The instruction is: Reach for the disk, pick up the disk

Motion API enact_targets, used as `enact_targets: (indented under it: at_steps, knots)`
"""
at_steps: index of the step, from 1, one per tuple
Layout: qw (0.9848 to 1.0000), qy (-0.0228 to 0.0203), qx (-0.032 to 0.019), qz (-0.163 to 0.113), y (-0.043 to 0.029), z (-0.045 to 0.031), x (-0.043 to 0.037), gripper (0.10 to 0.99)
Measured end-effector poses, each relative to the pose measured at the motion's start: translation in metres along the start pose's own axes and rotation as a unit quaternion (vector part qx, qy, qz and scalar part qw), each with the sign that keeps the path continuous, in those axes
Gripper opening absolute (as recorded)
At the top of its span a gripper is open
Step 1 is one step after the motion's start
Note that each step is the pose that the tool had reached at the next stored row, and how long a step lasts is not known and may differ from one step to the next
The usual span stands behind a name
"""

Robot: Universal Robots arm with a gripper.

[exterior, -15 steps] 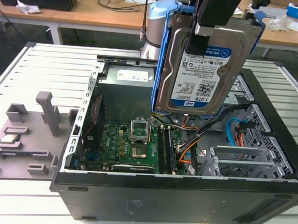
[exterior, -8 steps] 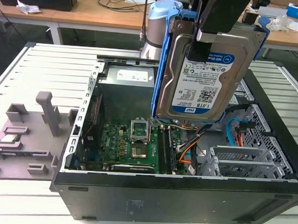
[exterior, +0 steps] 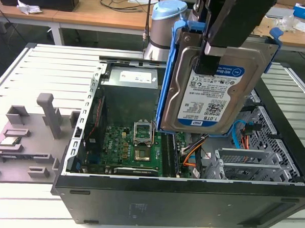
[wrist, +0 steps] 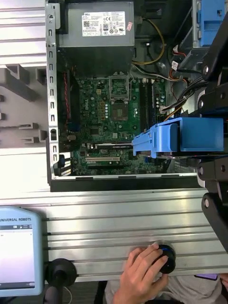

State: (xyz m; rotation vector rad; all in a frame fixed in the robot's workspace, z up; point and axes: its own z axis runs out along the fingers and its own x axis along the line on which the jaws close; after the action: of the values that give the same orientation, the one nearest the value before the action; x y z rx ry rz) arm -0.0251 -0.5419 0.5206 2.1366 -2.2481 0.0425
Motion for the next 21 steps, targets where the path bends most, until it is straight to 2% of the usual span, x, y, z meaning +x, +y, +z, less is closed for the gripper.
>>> enact_targets:
  at_steps: [7,10,14,18,21]
  knots:
    - [1.0000,-0.0001,0.0000,0.000,-0.0125,0.0053,0.0056,0.365]
    - [1.0000,0.0001,0.0000,0.000,-0.0214,0.0064,0.0062,0.365]
    - [1.0000,0.0000,0.0000,0.000,-0.0394,0.0068,0.0054,0.365]
    - [1.0000,0.0000,0.0001,0.000,-0.0502,0.0070,0.0048,0.365]
    - [1.0000,0.0002,0.0000,0.000,-0.0649,0.0071,0.0040,0.365]
